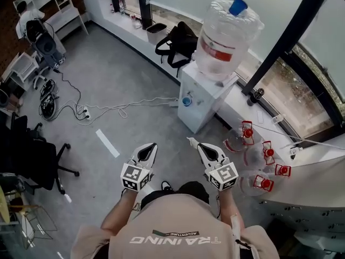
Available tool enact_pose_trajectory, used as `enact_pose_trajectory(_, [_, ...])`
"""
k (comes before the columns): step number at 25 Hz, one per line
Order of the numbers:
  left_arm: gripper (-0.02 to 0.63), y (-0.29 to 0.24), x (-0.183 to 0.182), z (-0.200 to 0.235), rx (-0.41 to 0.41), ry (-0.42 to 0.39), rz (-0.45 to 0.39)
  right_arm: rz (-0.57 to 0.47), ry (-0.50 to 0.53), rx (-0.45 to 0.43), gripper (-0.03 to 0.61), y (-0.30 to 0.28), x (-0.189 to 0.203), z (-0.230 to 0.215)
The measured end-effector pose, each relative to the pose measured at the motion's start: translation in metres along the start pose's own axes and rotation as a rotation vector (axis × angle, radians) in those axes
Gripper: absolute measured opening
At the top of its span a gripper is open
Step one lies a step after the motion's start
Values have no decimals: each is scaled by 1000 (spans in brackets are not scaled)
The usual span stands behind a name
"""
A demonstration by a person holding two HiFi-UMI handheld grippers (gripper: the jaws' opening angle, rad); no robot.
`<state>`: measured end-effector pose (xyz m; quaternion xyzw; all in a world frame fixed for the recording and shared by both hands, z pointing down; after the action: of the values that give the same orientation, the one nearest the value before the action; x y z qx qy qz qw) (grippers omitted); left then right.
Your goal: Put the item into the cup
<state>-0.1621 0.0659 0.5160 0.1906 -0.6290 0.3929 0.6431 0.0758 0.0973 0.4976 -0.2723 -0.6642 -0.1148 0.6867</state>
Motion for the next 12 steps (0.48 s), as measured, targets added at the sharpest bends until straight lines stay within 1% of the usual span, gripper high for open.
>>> enact_pose_trajectory(5, [8, -11, 5, 31, 12, 34, 20, 27, 0, 13, 11, -28, -4, -7])
enact_pose_trajectory(9, [8, -39, -1, 49, 23, 42, 27, 43, -2, 40, 11, -51, -4, -32])
enact_pose_trajectory(12, [8, -61, -8, 60, 30, 33, 38, 62, -6, 58, 11, -72, 1, -53])
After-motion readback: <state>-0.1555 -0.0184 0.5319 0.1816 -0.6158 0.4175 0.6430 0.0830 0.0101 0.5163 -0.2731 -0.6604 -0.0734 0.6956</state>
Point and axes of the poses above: the fingertips, and each gripper's own axes: y backward along the fingers, z to its left, x out of its underside, the point moved 6 cm from there along y, backward along the fingers, and after that the axes turned 5 degrees about x, right-handed, at the moved point
